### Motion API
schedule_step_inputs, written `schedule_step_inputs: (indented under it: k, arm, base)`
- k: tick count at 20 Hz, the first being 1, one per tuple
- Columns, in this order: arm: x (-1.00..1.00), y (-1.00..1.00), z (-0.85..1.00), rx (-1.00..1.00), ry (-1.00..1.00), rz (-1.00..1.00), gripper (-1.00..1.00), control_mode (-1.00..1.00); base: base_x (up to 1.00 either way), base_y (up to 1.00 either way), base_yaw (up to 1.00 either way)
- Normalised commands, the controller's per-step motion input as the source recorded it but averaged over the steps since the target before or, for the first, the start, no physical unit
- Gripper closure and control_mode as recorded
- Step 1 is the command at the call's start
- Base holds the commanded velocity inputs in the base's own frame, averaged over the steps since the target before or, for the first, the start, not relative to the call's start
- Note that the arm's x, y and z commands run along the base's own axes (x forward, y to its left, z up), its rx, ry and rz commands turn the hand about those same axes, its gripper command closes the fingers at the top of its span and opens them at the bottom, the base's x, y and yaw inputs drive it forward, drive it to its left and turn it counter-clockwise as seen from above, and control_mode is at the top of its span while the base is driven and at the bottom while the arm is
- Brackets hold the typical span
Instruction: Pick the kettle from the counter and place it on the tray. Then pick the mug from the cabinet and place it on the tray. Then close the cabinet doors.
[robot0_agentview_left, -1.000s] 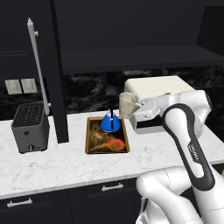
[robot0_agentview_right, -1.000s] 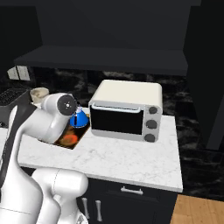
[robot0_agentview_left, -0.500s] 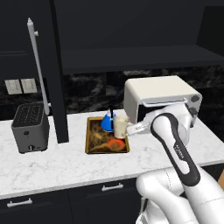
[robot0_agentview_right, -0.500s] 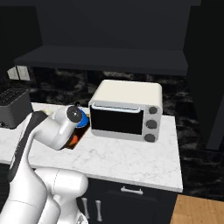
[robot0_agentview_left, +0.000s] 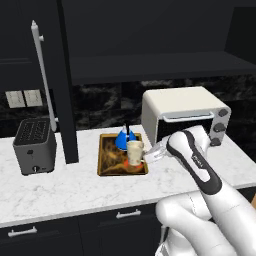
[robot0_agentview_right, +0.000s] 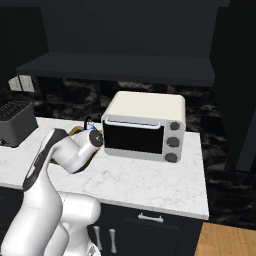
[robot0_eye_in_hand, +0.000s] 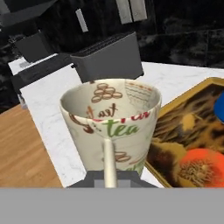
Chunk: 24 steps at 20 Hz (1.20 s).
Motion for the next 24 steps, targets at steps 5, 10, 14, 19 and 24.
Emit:
schedule_step_inputs:
  k: [5, 10, 14, 19, 24]
  arm:
    - [0.0, 0.06, -0.25, -0.18, -0.19, 0.14, 1.0, -1.0]
    - [0.14, 0.01, -0.23, -0.19, -0.04, 0.01, 1.0, -1.0]
    - [0.16, 0.0, -0.27, -0.14, -0.02, 0.0, 1.0, -1.0]
    - [0.23, 0.0, -0.25, -0.01, 0.0, 0.0, 1.0, -1.0]
    - [0.23, 0.0, -0.23, 0.0, 0.0, 0.0, 1.0, -1.0]
  base:
    - [0.0, 0.0, 0.0]
    - [0.0, 0.0, 0.0]
    - [0.0, 0.0, 0.0]
    - [0.0, 0.0, 0.0]
    - [0.0, 0.0, 0.0]
